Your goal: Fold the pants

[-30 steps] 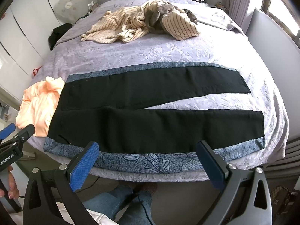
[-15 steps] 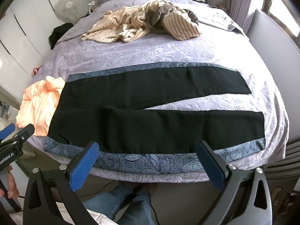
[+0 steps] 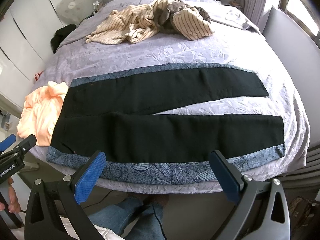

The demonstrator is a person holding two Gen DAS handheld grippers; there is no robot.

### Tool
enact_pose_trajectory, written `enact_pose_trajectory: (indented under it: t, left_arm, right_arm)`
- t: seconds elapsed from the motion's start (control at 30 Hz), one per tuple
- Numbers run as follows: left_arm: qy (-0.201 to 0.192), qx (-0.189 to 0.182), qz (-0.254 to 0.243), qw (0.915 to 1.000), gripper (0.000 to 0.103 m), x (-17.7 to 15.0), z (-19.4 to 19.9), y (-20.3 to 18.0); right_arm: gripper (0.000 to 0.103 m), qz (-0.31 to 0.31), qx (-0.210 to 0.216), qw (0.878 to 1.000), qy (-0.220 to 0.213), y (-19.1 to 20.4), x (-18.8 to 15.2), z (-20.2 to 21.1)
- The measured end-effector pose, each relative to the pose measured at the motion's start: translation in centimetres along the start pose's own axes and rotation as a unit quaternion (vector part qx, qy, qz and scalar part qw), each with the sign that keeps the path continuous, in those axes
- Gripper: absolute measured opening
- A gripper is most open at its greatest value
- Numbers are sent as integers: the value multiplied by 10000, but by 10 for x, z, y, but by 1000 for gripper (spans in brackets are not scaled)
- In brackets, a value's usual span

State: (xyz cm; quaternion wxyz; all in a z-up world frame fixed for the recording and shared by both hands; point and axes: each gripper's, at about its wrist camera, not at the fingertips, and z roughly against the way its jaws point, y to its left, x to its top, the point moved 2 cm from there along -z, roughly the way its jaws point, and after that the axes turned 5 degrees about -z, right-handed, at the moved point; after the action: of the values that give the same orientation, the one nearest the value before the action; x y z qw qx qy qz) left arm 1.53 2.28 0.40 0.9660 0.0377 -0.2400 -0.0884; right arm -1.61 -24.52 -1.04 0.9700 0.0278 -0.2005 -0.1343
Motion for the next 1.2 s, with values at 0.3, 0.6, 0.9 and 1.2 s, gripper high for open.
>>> enact_pose_trajectory:
  t: [0.3, 0.6, 0.9, 1.2]
  left_arm:
    - [351, 60, 28, 9994, 103, -10, -15, 8]
    - [714, 44, 67, 9974, 103, -23, -40, 9]
    - [893, -66, 444, 9950, 103, -30, -65, 16]
    - [867, -895, 1323, 9833, 103, -74, -115, 49]
  right_arm:
    - [103, -15, -40, 9999, 130, 1, -1, -14]
    - [103, 77, -209, 9989, 416, -2, -5, -39]
    - [103, 188, -260, 9972, 681, -4, -5, -59]
    - [103, -1585, 2960, 9248, 1792, -38, -29, -127]
